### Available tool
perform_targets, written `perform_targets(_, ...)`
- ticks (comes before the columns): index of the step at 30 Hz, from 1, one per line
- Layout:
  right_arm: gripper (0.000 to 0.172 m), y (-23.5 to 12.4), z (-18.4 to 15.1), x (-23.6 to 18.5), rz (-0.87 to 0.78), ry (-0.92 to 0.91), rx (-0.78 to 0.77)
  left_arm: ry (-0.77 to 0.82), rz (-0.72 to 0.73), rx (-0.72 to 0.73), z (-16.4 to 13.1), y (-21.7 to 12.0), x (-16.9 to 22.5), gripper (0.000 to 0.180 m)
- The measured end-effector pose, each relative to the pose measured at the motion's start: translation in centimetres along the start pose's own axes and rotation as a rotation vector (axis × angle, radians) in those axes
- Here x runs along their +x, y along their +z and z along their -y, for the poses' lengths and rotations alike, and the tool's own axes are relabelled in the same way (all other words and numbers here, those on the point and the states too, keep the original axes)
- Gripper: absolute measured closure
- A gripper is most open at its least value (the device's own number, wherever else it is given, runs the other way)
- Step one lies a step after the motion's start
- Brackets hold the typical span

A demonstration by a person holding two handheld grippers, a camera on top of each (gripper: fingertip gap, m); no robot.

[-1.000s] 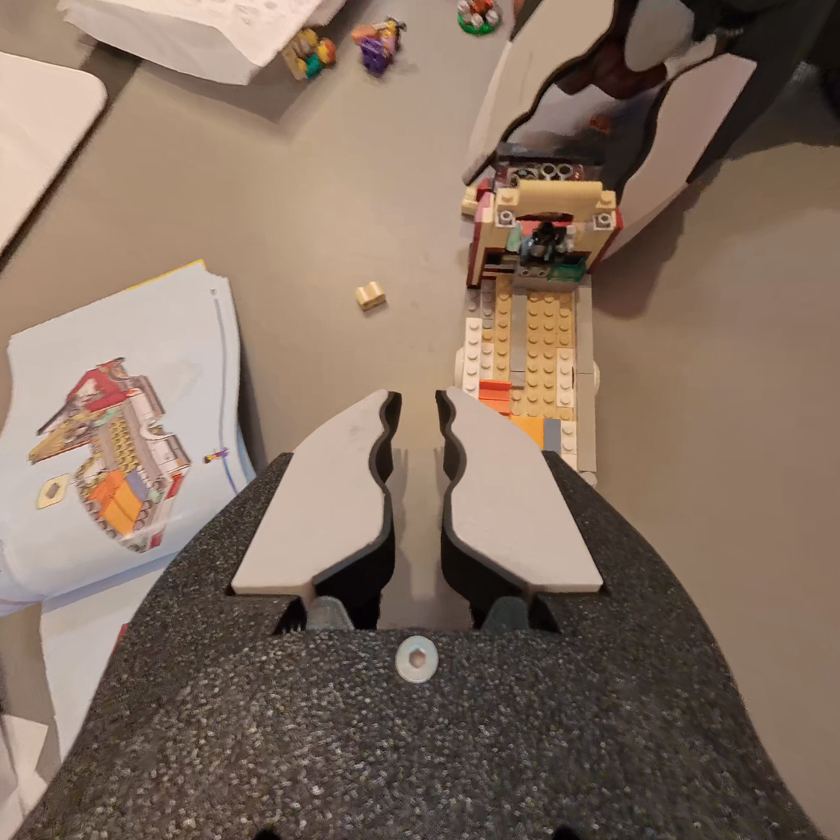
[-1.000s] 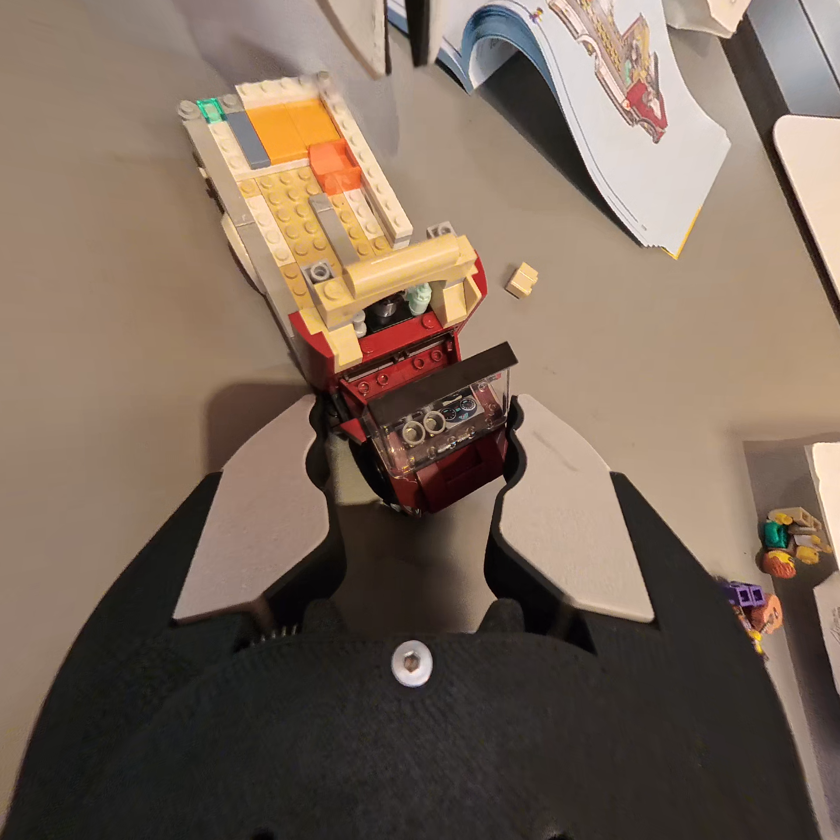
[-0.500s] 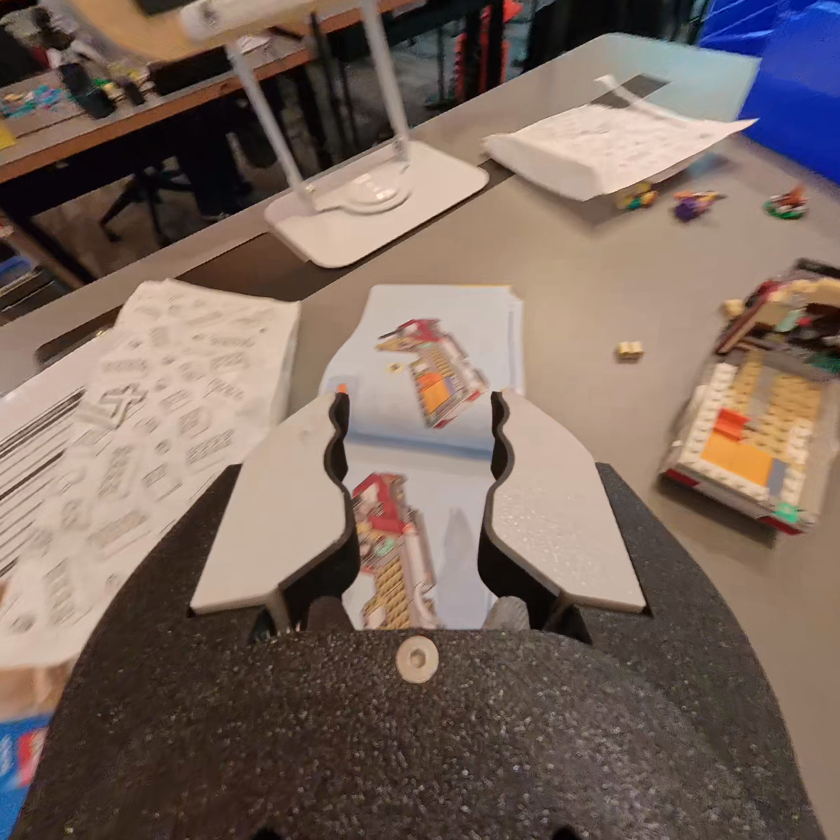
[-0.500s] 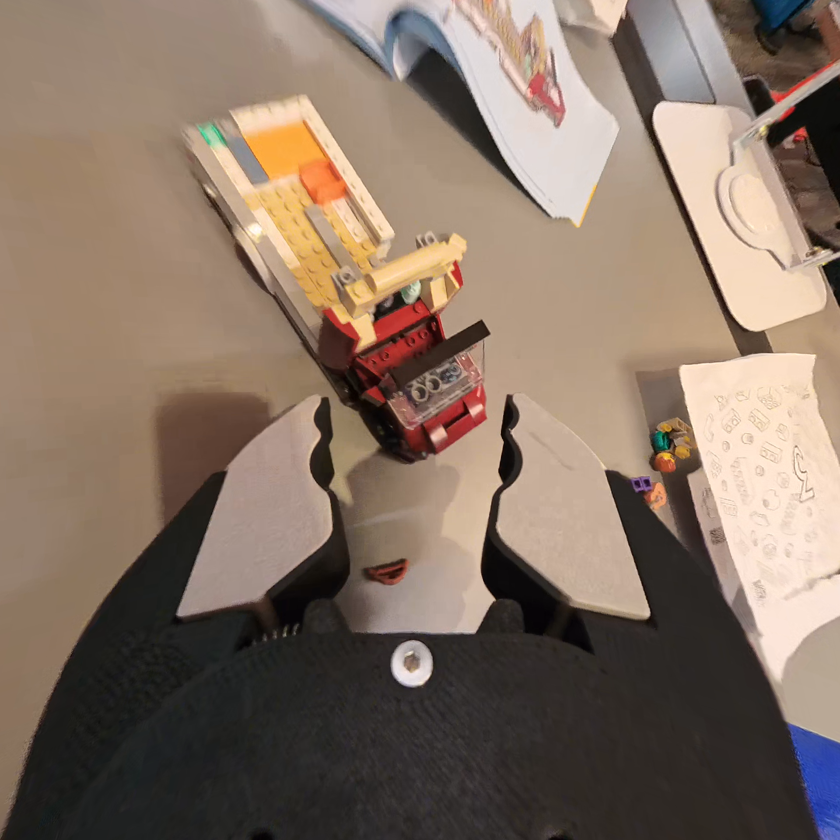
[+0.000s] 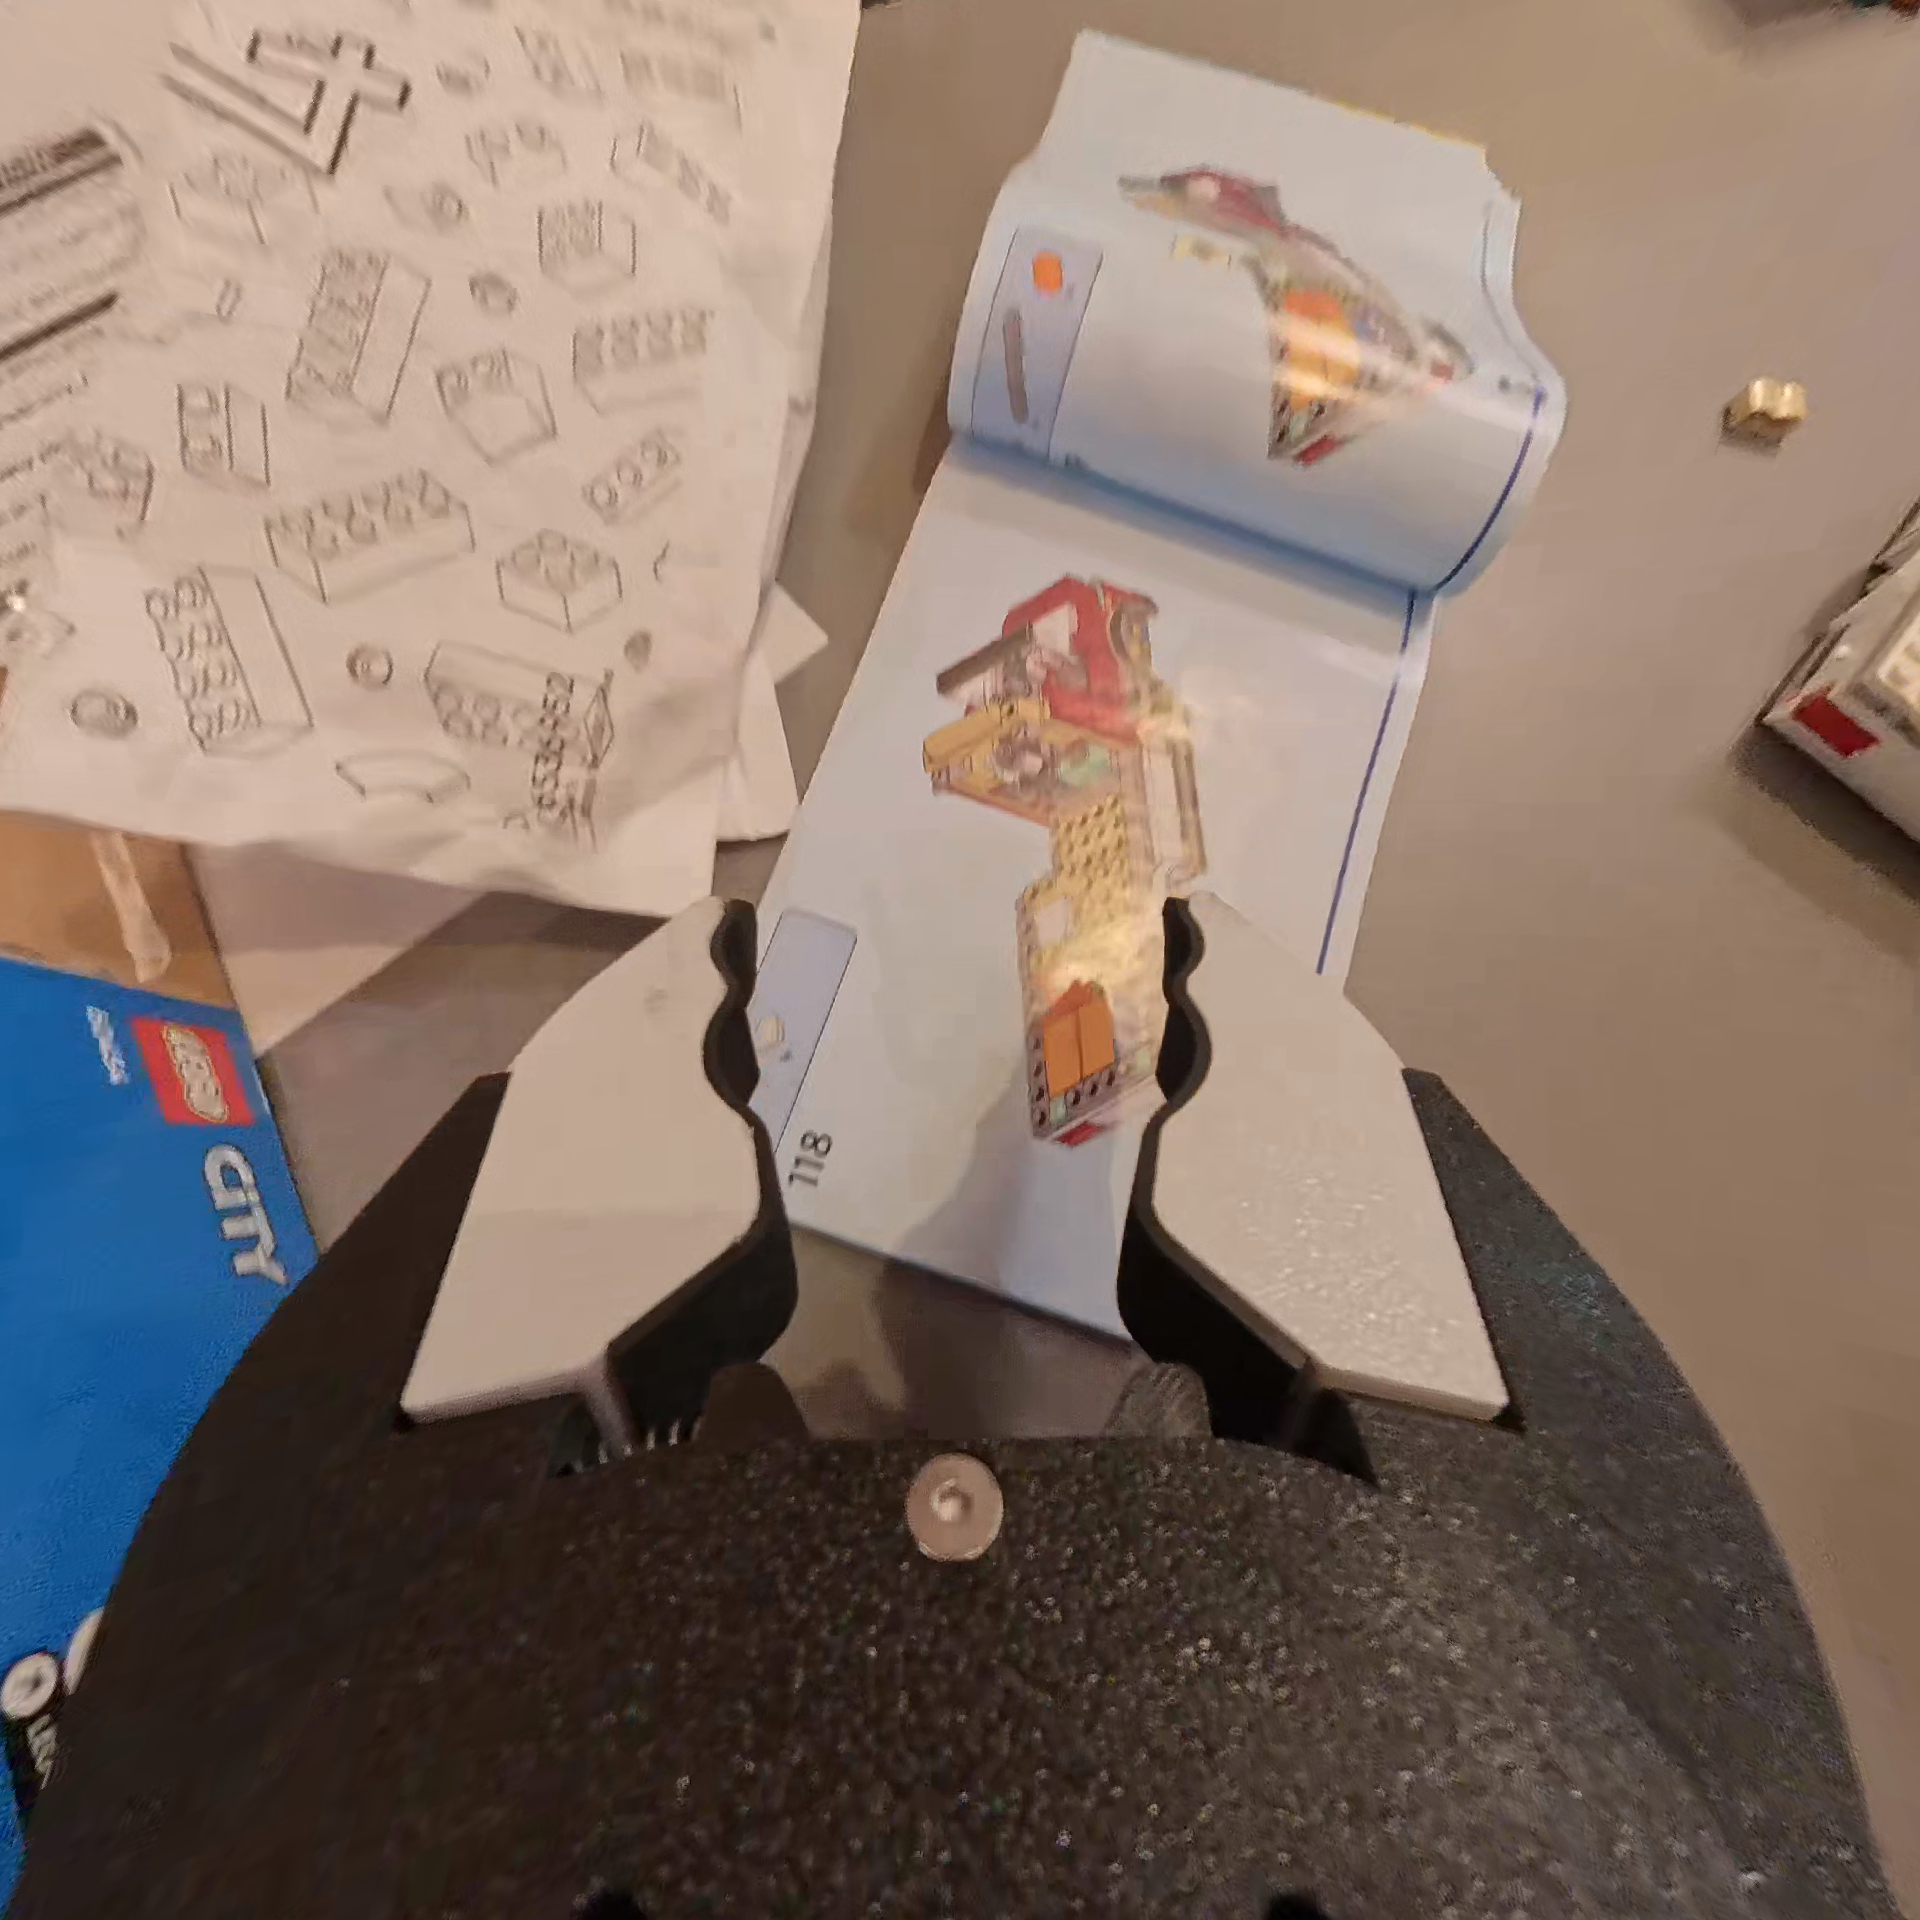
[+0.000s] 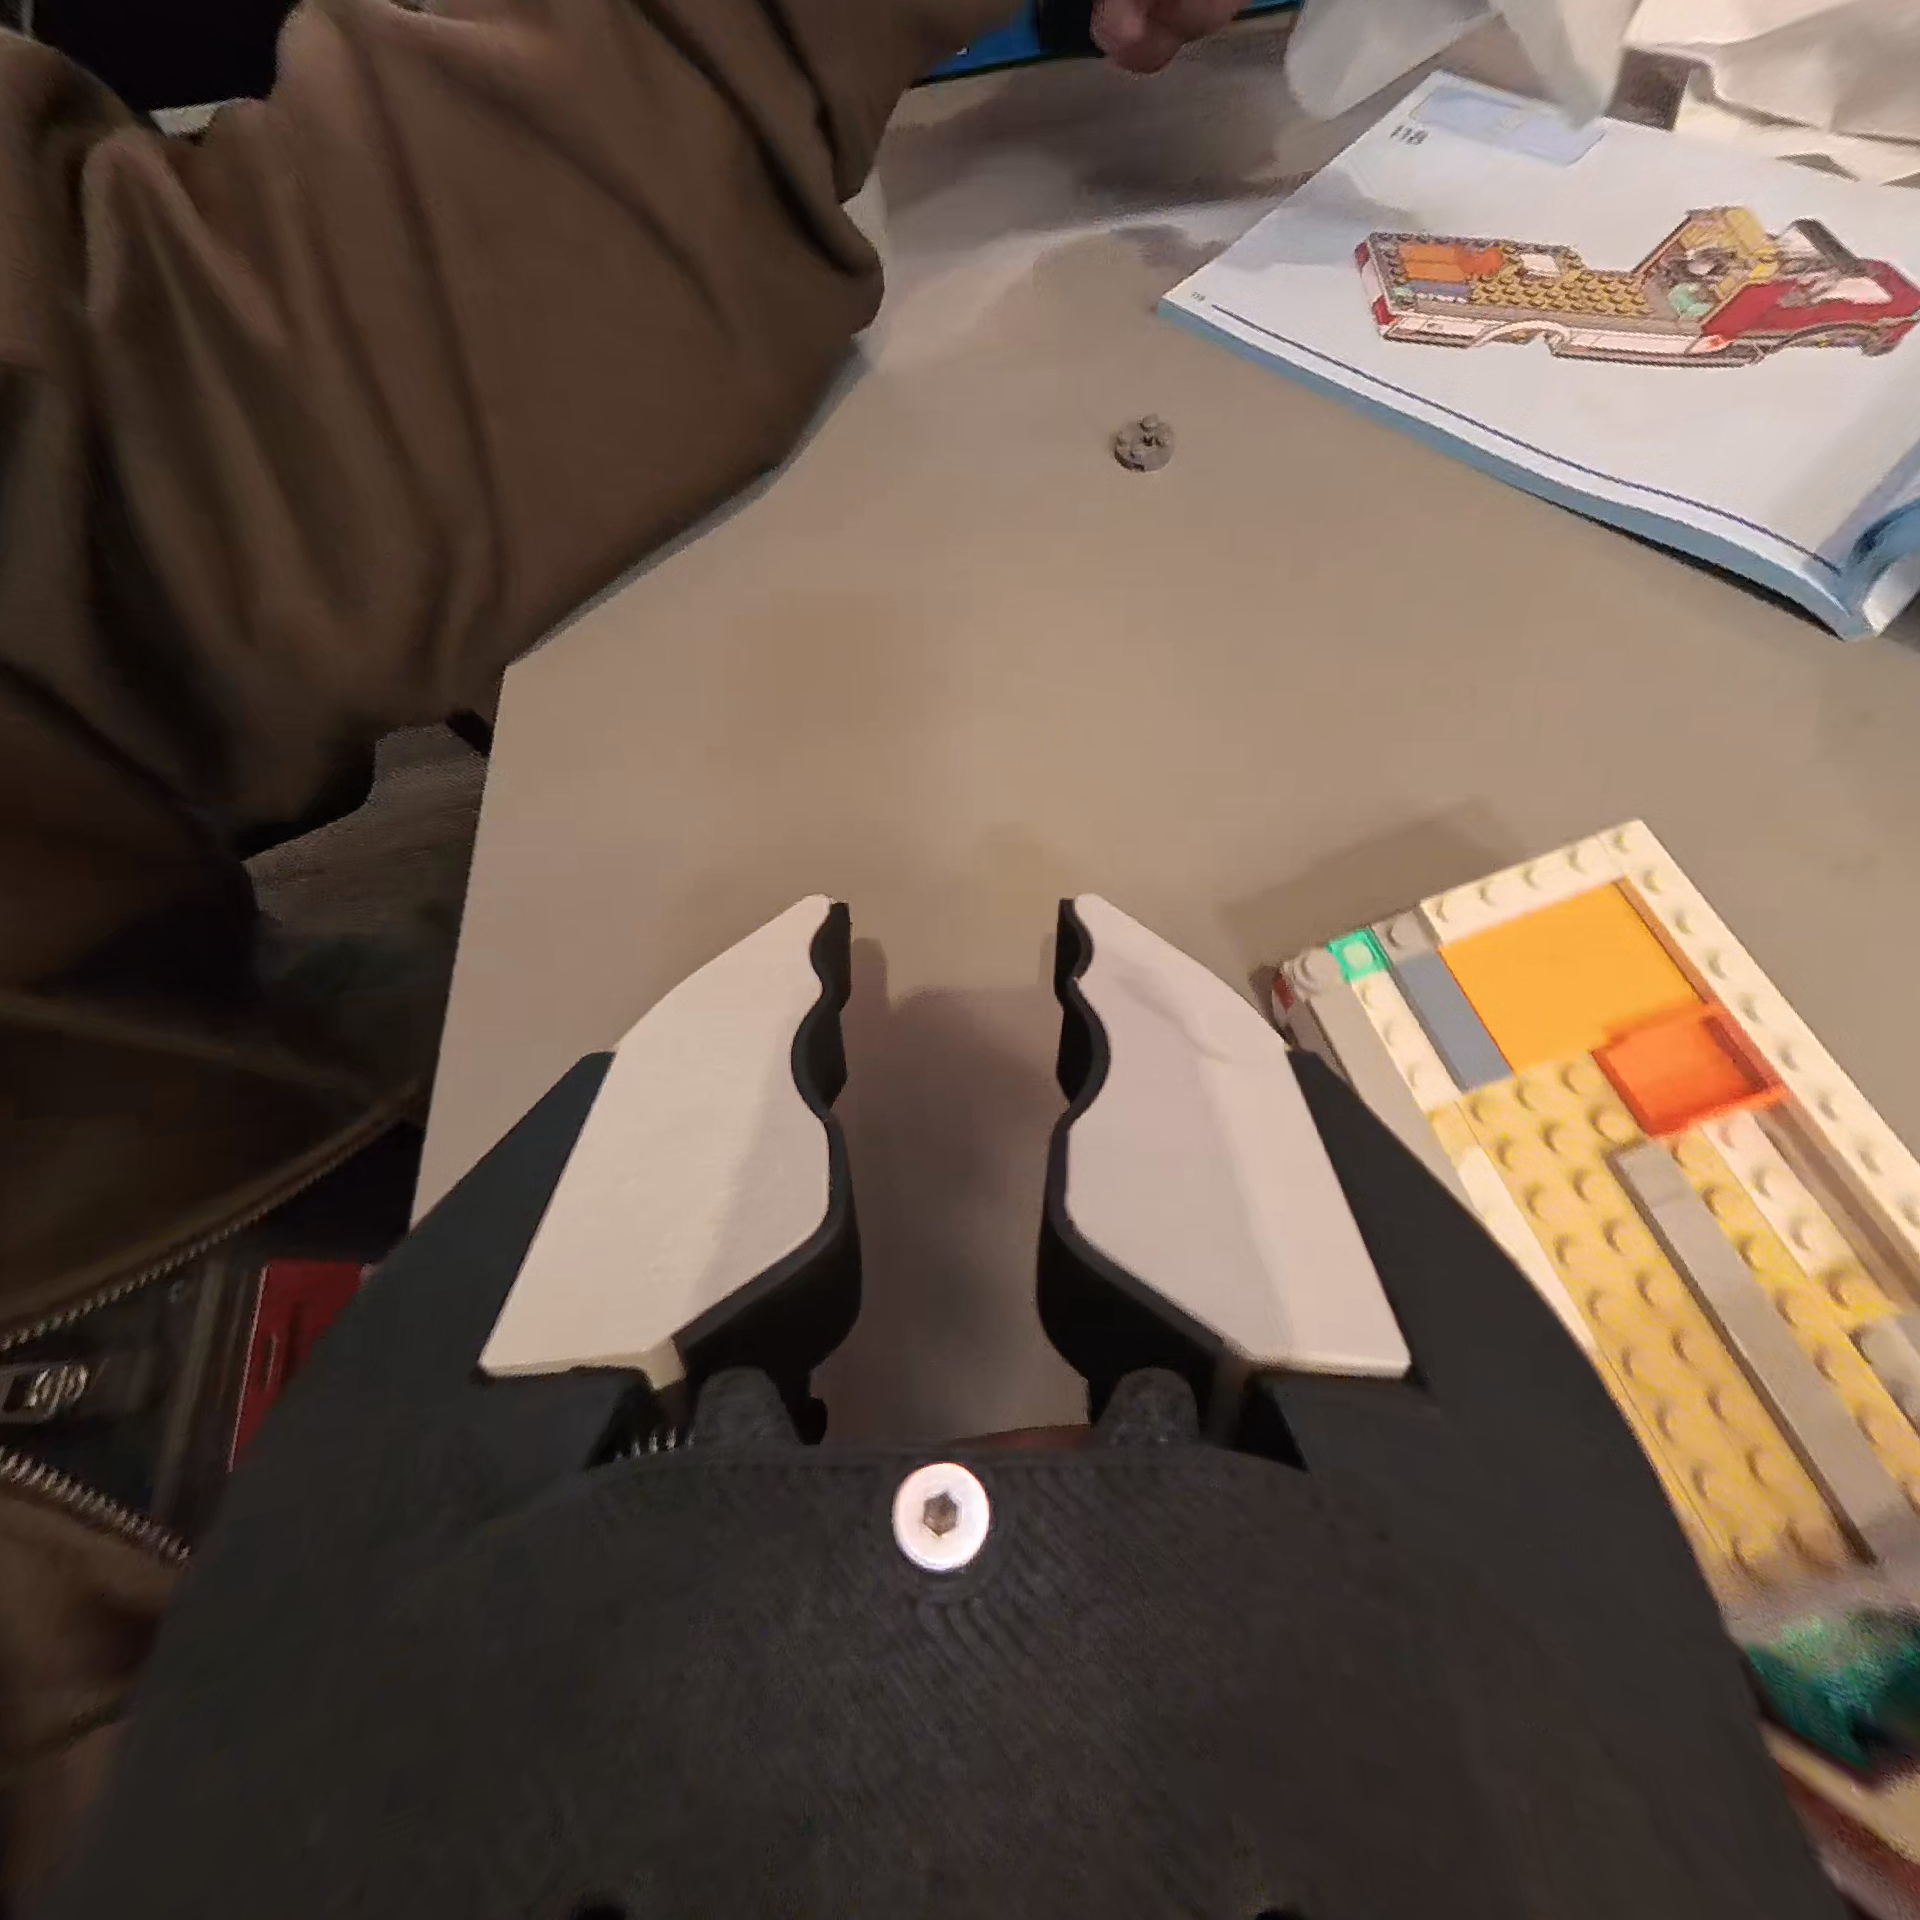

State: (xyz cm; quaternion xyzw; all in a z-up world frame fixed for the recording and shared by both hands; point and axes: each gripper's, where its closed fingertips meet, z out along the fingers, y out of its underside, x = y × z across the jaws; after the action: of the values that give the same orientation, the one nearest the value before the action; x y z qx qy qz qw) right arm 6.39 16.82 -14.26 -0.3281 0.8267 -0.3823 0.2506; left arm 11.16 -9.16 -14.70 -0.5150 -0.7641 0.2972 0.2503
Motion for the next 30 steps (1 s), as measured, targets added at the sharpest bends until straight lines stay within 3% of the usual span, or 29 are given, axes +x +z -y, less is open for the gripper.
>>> perform_targets(5, 0.135, 1.2, 0.7, 1.4, -0.032, 0.04, 0.048, -0.024, 0.025, -0.007, -1.1, -0.6, -0.8, 0.103)
perform_targets(14, 0.139, -0.7, 0.9, 2.5, -0.022, 0.164, 0.151, -0.01, 0.056, -0.071, -1.9, 0.1, -0.9, 0.093)
perform_targets(30, 0.139, -0.3, 0.4, 1.7, 0.006, 0.138, 0.108, -0.026, 0.011, -0.099, -2.5, 1.4, -0.6, 0.088)
